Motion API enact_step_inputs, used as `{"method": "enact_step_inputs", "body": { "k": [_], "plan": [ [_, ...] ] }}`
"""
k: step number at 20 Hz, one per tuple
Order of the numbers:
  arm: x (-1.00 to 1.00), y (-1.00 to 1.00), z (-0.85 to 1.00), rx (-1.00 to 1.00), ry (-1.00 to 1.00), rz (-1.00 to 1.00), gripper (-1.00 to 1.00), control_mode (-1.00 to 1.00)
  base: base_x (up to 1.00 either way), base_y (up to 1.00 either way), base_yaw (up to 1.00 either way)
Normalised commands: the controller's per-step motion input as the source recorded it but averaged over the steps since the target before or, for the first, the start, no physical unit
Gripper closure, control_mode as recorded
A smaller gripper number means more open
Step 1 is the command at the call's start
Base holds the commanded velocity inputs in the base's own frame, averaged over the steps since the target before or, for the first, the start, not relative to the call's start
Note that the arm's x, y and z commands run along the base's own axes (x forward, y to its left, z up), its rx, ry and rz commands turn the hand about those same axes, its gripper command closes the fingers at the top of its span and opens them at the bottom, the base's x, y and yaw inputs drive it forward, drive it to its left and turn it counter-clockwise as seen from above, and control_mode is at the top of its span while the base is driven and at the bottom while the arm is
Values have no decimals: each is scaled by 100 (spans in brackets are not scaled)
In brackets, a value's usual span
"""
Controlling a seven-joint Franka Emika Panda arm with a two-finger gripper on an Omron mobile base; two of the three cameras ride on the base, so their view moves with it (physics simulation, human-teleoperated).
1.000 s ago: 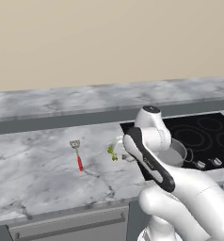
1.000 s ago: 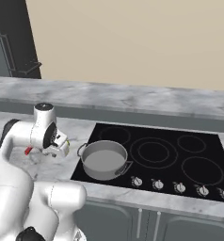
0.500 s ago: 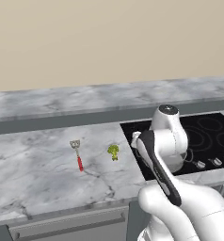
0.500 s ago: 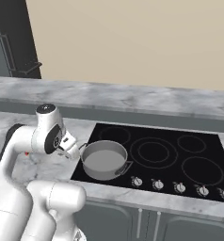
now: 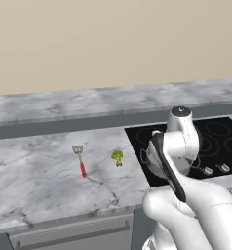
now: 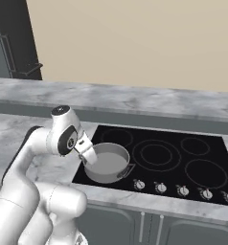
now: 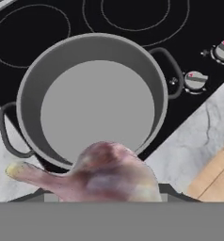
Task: Put the garlic and broccoli in the pot. Retrieve the spatula and lightly stir the vegetables in the pot.
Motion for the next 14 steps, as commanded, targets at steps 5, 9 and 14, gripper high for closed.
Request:
{"method": "enact_step_inputs", "body": {
  "k": [5,9,14],
  "plan": [
    [55,-11,-47,0,5,0,100,-100,0,0,0],
    [28,-10,-41,0,16,0,100,-100,0,0,0],
    [22,-20,-36,0,11,0,100,-100,0,0,0]
  ]
}}
